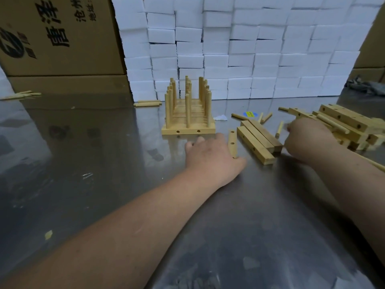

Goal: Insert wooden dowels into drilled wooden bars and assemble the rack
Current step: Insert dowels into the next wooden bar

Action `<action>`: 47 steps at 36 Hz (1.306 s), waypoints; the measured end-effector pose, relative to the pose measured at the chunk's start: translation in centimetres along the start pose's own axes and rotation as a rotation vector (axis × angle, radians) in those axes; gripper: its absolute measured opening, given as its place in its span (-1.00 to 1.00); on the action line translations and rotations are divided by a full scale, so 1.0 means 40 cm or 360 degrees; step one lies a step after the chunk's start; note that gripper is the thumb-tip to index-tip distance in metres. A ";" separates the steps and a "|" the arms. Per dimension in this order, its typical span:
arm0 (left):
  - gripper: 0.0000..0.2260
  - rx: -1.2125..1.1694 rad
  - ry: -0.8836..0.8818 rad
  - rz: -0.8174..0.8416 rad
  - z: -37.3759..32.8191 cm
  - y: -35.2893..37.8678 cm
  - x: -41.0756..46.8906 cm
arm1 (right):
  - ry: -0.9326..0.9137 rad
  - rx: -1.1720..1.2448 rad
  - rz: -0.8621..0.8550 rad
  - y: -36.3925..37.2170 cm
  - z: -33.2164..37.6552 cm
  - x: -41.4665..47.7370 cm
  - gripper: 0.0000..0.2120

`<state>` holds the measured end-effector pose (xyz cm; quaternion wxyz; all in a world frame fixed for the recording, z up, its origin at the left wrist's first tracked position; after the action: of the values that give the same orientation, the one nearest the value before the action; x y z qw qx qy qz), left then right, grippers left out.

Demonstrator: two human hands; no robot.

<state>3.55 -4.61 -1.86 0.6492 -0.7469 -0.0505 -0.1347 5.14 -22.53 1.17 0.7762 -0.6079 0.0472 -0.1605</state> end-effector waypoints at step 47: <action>-0.77 -0.2559 -0.0638 0.0426 0.043 -0.027 -0.053 | -0.1081 0.1013 0.0117 0.039 0.156 -0.134 -0.76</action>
<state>1.47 -2.56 -1.61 -0.0918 -0.9916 0.0356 0.0837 2.04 -14.77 0.62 0.9007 -0.3557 -0.2397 0.0686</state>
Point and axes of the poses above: each hand's wrist, its own x-axis towards the middle knuckle, its own y-axis out of the palm, z = x × y, the point moved 4 cm from there along x, towards the middle knuckle, and after that the axes turned 9 degrees about x, right-handed, at the moved point
